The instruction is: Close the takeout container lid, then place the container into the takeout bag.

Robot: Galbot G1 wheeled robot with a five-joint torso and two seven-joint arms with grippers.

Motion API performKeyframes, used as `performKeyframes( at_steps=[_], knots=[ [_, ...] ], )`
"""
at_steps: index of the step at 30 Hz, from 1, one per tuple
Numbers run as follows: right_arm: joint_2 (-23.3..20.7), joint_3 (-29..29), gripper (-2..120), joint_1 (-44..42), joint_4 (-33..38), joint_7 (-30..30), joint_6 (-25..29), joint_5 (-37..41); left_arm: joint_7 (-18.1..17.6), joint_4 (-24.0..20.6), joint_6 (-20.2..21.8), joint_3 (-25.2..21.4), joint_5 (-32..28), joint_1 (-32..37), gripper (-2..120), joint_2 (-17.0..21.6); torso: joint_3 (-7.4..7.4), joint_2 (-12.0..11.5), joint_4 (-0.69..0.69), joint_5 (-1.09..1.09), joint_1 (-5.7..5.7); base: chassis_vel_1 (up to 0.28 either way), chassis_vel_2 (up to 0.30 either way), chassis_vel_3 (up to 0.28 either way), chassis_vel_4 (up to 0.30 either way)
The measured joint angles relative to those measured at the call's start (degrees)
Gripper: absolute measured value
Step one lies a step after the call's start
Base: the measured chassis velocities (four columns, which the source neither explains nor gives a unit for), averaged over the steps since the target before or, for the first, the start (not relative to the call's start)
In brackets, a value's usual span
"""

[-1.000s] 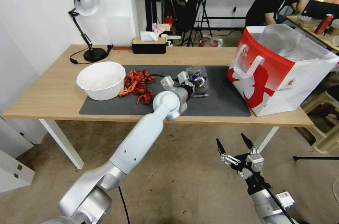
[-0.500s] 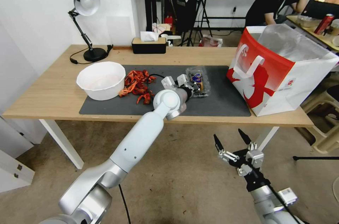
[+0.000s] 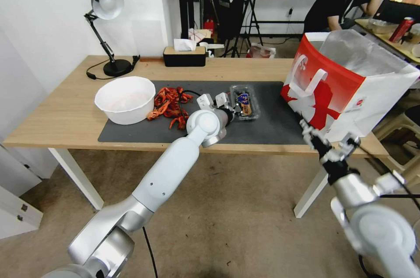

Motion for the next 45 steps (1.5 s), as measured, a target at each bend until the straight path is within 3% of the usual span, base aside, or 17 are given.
performKeyframes(
  at_steps=[12,15,20,29,33,39,45],
  knots=[
    [-0.5,-9.5,100,20.1,-9.3,14.6,-6.3,2.1,0.1,-0.3,-0.3,-0.2,0.0,0.1,0,0.5,0.0,0.0,0.01,-0.01,0.02,0.0,0.0,0.0,0.0],
    [-1.1,-11.6,100,26.7,-13.2,19.4,-10.7,1.6,0.1,-0.3,-0.3,-0.1,0.0,0.0,0,0.0,0.01,0.0,0.0,0.0,0.01,0.0,0.0,0.0,0.0],
    [-2.2,-13.3,100,32.6,-17.4,22.4,-17.4,1.8,0.3,0.3,-0.4,0.0,0.0,-0.1,0,-0.3,0.01,0.0,0.01,-0.01,0.02,0.0,0.0,0.0,0.0],
    [-2.4,-16.2,100,39.9,-23.8,22.4,-27.4,2.5,0.4,1.2,-0.6,-0.1,0.0,-1.0,0,-0.4,0.0,0.0,0.0,-0.01,0.0,0.0,0.0,0.0,0.0],
    [-2.3,-16.9,100,40.9,-25.0,22.0,-28.6,2.2,0.4,1.2,-0.6,-0.1,0.0,-1.1,0,-0.4,0.0,0.0,0.01,0.0,0.01,0.0,0.0,0.0,0.0],
    [-2.2,-19.7,100,44.3,-31.6,12.3,-31.6,1.1,0.4,1.1,-0.6,-0.1,-0.2,-1.1,0,-0.2,0.0,0.0,0.0,0.0,0.01,0.0,0.0,0.0,0.0],
    [-2.0,-21.0,100,45.8,-35.1,6.6,-31.8,-0.4,0.4,1.0,-0.6,-0.1,-0.2,-0.9,0,0.1,0.0,0.0,0.0,-0.01,0.0,0.0,0.0,0.0,0.0]
  ],
)
